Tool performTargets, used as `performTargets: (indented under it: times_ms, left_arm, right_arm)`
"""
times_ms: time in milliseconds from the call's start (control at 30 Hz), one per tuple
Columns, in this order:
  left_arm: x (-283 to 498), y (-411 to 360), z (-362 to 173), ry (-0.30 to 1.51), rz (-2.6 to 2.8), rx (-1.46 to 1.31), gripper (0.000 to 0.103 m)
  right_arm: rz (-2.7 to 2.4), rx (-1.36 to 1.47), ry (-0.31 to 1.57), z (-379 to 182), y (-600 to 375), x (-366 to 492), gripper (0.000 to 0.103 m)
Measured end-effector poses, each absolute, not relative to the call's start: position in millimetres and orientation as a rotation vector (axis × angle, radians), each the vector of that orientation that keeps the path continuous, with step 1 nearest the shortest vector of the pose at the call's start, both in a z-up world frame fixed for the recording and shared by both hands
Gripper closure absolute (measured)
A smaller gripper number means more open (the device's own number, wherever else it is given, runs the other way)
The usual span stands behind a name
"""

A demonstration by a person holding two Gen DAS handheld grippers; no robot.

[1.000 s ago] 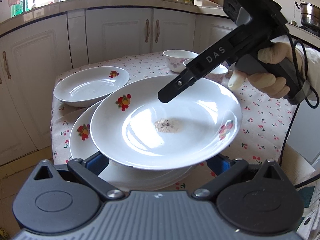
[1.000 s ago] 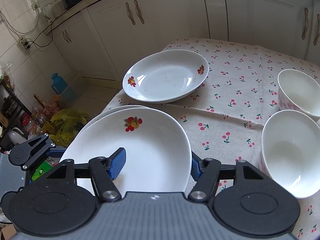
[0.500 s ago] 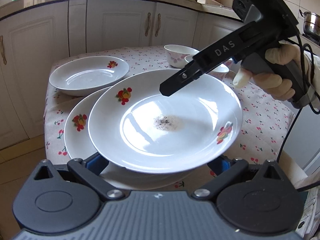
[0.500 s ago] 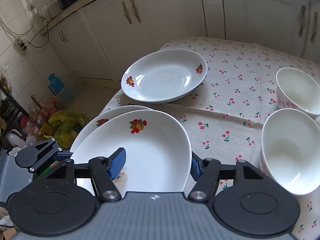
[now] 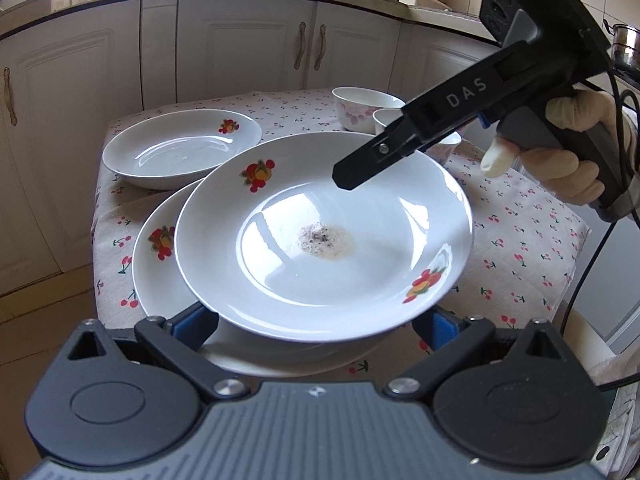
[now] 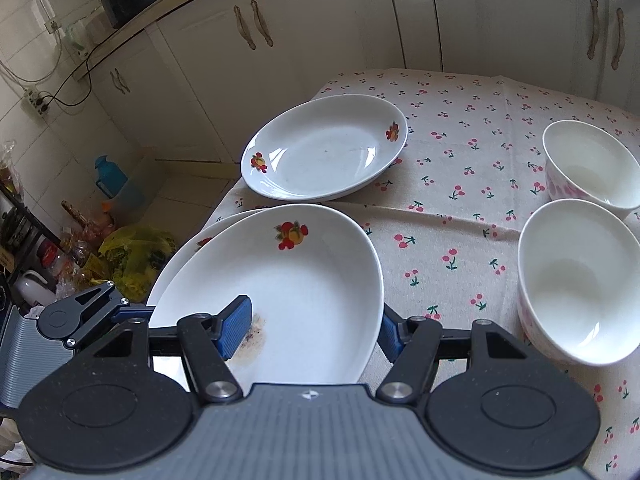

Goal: Organize plates and bowls
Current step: 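Set the stained plate down onto the flowered plate with both tools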

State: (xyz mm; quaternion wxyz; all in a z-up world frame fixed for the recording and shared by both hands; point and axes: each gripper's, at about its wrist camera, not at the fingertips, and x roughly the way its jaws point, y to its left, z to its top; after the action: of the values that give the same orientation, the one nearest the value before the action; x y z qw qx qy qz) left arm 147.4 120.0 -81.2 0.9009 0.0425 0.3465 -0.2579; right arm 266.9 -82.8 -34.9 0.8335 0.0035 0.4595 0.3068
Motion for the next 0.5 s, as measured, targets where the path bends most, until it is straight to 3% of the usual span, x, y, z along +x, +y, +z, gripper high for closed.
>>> performTargets:
  times_ms: [500]
  left_arm:
    - [148.9, 116.7, -76.6, 0.764, -0.5, 0.105, 0.001]
  right_arm:
    - [0.622, 0.04, 1.0, -32.2, -86.7, 259.2, 0.033]
